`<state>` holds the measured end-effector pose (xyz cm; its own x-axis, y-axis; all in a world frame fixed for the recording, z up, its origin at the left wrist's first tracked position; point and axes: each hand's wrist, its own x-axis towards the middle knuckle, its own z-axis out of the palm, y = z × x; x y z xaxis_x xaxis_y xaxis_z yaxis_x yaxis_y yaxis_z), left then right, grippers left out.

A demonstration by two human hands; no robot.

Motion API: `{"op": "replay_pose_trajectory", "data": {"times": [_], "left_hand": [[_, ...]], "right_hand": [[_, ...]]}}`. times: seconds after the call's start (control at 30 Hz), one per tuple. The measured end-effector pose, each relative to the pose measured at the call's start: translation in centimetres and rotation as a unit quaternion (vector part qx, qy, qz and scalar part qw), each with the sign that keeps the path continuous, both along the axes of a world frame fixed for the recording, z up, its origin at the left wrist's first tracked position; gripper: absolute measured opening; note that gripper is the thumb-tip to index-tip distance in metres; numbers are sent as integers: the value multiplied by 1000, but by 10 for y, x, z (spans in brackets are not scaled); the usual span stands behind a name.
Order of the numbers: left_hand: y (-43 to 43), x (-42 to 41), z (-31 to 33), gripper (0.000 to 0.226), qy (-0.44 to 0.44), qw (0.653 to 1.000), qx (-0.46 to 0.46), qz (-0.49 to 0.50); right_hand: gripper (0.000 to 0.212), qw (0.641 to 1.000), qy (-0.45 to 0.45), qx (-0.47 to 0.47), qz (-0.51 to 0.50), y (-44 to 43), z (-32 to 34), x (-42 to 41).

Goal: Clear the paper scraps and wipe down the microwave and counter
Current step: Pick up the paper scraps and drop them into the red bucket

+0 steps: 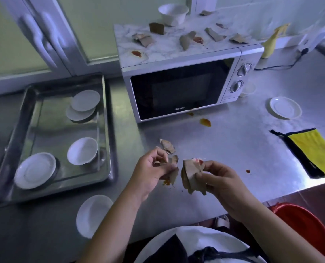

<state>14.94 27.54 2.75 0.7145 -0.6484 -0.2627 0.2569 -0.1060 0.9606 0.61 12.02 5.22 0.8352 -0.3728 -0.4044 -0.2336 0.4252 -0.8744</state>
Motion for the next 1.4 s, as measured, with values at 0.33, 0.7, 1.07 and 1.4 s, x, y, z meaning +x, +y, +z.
{"op": "replay_pose_trajectory", "data": {"times": [0.33,0.7,1.07,1.4], "left_hand": [[9,-19,0,42,-3,998,5,-57],[-8,18,-38,11,-22,994,107,1],[-50,92,-114,42,-247,833,495,9],[-43,89,-119,13,-190,863,451,126]], "right_hand": [[8,999,20,-32,26,3,2,7],[18,991,81,-77,-73,-12,-4,-30],[15,973,121,-59,-189,-26,-11,-80],[18,978,77,-55,-186,-47,-3,-78]]}}
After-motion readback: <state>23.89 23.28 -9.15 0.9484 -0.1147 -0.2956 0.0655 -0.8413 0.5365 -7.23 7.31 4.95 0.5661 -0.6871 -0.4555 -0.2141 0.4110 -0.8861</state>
